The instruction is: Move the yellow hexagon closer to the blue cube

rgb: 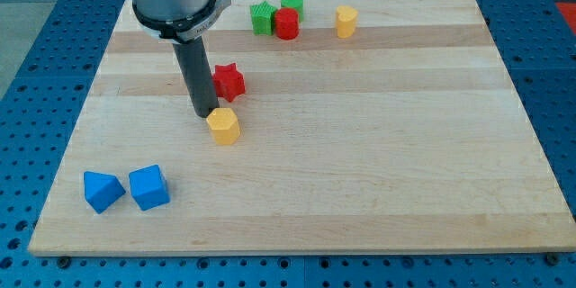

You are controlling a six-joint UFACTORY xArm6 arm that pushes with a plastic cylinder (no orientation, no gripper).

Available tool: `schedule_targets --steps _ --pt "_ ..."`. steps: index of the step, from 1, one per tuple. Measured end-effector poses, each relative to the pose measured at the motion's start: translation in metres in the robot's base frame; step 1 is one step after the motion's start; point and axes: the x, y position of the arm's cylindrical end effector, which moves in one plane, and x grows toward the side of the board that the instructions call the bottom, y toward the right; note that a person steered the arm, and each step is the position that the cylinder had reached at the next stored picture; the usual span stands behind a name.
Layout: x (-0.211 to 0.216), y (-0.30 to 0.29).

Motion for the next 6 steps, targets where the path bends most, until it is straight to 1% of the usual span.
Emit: schedule_targets --steps 2,6 --pt "0.004 0.030" --pt "0.075 0.051"
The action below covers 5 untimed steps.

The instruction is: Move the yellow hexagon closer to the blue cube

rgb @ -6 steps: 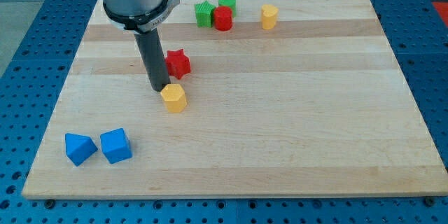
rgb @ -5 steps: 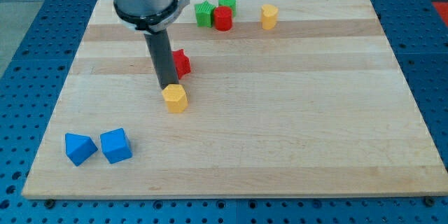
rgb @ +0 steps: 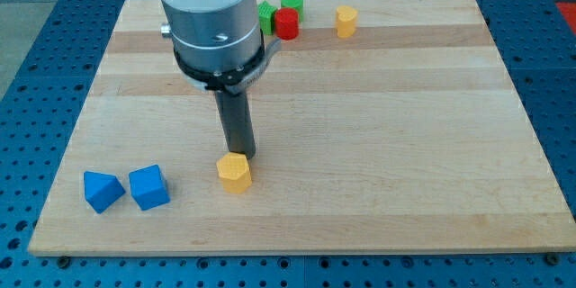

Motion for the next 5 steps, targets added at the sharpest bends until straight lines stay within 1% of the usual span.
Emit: schedule_targets --steps 1,2,3,4,5 --pt "0.009 0.001" --pt "0.003 0.012" --pt "0.002 0.048" --pt "0.018 0.076" --pt "0.030 0.077"
